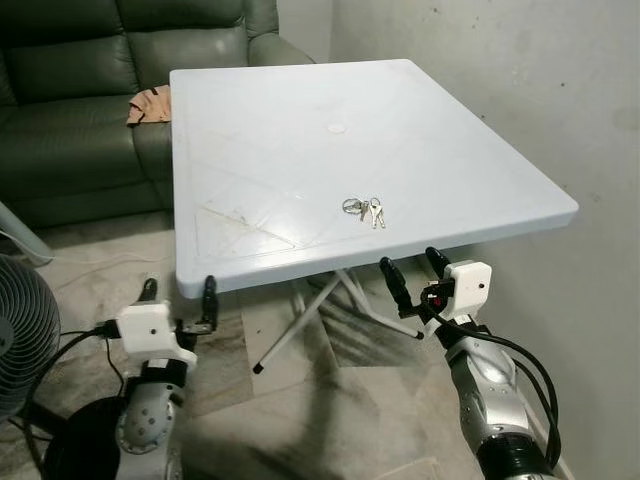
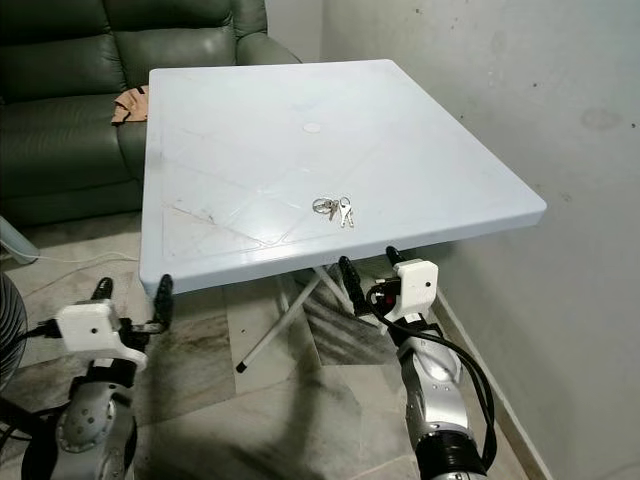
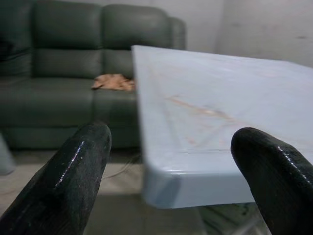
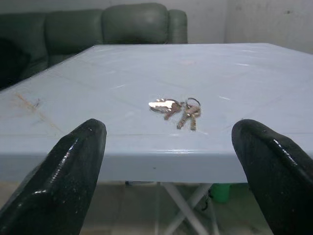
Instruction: Hang keys on a hook
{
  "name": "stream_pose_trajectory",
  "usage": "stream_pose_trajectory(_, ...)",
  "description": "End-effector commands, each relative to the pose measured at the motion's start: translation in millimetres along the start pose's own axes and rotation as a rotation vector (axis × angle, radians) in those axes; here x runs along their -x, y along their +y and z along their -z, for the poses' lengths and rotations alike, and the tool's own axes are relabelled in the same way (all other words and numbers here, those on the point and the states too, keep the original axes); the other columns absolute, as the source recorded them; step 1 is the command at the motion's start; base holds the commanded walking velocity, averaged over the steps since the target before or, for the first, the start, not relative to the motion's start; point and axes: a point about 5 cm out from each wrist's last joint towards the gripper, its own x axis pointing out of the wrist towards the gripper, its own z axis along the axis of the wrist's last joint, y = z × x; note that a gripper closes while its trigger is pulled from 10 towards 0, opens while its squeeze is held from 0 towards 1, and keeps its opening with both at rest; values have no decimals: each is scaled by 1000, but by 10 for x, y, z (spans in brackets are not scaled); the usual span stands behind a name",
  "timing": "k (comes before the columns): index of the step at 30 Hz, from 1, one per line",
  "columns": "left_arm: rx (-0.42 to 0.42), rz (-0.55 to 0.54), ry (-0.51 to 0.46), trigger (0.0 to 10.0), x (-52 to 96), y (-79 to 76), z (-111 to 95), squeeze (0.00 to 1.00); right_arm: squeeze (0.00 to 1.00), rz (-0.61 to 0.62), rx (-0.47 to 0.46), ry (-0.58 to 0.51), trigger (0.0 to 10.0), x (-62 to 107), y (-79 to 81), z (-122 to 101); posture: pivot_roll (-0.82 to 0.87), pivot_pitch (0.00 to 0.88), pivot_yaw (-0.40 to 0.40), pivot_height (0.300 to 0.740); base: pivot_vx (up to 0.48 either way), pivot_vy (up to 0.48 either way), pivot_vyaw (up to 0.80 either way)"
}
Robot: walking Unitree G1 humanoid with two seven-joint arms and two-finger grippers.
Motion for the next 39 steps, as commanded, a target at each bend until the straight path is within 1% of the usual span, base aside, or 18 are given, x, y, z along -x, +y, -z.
stream_pose_trajectory(1, 15, -40, 19, 10000, 35, 64, 1, 0, 0, 6, 10, 28, 10000, 37, -15, 20, 2, 74, -39, 740, 0, 0, 0)
stream_pose_trajectory(6, 15, -50, 41, 10000, 75, 102, 6, 0, 0, -1, 27, 29, 10000, 78, -25, 6, 3, 69, -41, 740, 0, 0, 0)
stream_pose_trajectory(11, 25, -68, 60, 10000, 78, 141, 0, 0, 0, -11, 38, 33, 10000, 92, -17, -5, 9, 61, -45, 740, 0, 0, 0)
stream_pose_trajectory(15, 23, -63, 57, 10000, 76, 140, -8, 0, 0, -16, 38, 35, 10000, 96, -7, -8, 9, 61, -45, 740, 0, 0, 0)
stream_pose_trajectory(18, 12, -37, 74, 10000, 84, 105, -10, 0, 0, -37, 49, 36, 10000, 95, 22, -22, 10, 59, -46, 740, 0, 0, 0)
stream_pose_trajectory(21, 18, -37, 80, 10000, 92, 90, -8, 0, 0, -35, 46, 37, 10000, 96, 21, -28, 11, 55, -48, 740, 0, 0, 0)
stream_pose_trajectory(32, 21, -12, 85, 10000, 102, 37, -1, 0, 0, -50, 48, 44, 10000, 102, 22, -44, 11, 50, -52, 740, 310, 0, 0)
stream_pose_trajectory(39, 22, 0, 85, 10000, 94, 24, -4, 0, 0, -51, 44, 44, 10000, 106, 24, -39, 11, 46, -51, 740, 480, 0, 0)
